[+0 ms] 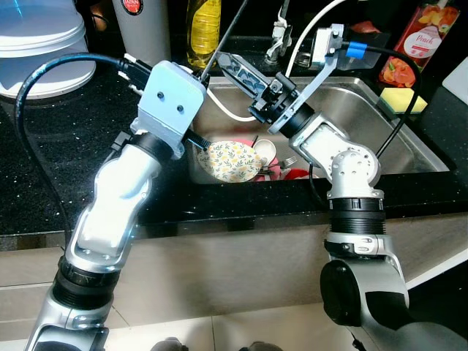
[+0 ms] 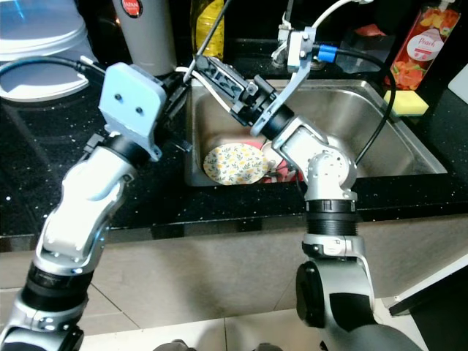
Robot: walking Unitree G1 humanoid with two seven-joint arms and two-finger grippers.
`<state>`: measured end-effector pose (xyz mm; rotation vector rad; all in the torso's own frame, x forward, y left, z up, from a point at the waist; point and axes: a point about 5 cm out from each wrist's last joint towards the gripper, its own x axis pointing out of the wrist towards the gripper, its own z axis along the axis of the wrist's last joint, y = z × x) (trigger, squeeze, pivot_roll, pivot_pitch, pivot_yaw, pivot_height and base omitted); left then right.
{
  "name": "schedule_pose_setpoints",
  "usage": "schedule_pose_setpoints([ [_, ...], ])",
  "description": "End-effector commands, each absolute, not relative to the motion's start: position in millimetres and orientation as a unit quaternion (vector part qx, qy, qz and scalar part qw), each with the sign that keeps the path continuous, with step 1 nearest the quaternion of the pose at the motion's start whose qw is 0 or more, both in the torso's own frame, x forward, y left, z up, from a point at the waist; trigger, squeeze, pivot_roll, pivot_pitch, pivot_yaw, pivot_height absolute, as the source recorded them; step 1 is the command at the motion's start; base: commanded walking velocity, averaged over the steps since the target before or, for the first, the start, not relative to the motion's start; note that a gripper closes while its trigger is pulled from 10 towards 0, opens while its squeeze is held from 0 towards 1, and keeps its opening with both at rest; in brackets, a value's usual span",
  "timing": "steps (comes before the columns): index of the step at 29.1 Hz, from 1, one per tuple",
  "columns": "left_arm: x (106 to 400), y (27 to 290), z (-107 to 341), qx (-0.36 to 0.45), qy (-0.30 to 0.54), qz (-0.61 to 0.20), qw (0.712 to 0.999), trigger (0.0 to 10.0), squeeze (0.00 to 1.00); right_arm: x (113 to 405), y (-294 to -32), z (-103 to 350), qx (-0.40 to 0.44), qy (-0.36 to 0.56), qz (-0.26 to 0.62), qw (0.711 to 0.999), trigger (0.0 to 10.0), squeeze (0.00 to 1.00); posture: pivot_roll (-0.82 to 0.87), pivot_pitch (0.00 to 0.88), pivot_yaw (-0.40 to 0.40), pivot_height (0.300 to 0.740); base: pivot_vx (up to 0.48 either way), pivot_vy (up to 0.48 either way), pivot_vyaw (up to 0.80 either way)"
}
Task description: Kitchen organization
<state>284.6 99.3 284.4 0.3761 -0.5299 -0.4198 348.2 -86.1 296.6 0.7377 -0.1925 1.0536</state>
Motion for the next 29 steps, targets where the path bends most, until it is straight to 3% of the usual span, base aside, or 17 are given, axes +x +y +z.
schedule_pose_setpoints([
  [1,281.1,92.7,285.3,0.178,-0.264,-0.221,0.922,10.0,0.0,349.9,-85.6,297.3,0.341,-0.09,0.488,0.798,10.0,0.0,0.08,0.0,-0.053,0.74,0.0,0.0,0.0],
  [6,281.8,87.7,279.7,0.177,-0.252,-0.236,0.921,10.0,0.0,349.6,-85.8,298.4,0.341,-0.093,0.49,0.797,10.0,0.0,0.08,0.0,-0.052,0.74,0.0,0.0,0.0],
  [7,282.2,87.7,278.5,0.178,-0.249,-0.236,0.922,10.0,0.0,349.6,-86.0,298.4,0.342,-0.094,0.489,0.797,8.5,0.0,0.07,0.0,-0.051,0.74,0.0,0.0,0.0],
  [8,282.2,87.7,278.5,0.178,-0.249,-0.236,0.922,10.0,0.0,349.6,-86.0,298.4,0.342,-0.094,0.489,0.797,8.5,0.0,0.07,0.0,-0.051,0.74,0.0,0.0,0.0],
  [9,283.6,89.5,278.0,0.177,-0.247,-0.229,0.925,10.0,0.0,349.8,-86.6,298.5,0.344,-0.096,0.487,0.797,0.0,0.0,0.07,0.0,-0.051,0.74,0.0,0.0,0.0],
  [26,287.9,94.8,281.0,0.176,-0.241,-0.201,0.933,10.0,0.0,351.1,-87.9,298.7,0.348,-0.098,0.485,0.796,0.0,0.0,0.08,0.0,-0.059,0.74,0.0,0.0,0.0],
  [27,288.0,94.6,281.1,0.175,-0.241,-0.2,0.933,10.0,0.36,351.1,-87.8,298.6,0.346,-0.098,0.485,0.797,0.0,0.0,0.08,0.0,-0.059,0.74,0.0,0.0,0.0],
  [28,288.0,93.9,281.4,0.167,-0.243,-0.208,0.933,10.0,1.0,352.1,-87.1,297.5,0.341,-0.095,0.481,0.802,10.0,0.0,0.08,0.0,-0.059,0.74,0.0,0.0,0.0],
  [29,287.1,92.7,282.3,0.158,-0.244,-0.213,0.933,10.0,1.0,355.1,-86.1,295.1,0.332,-0.09,0.471,0.812,10.0,0.0,0.08,0.0,-0.06,0.74,0.0,0.0,0.0],
])
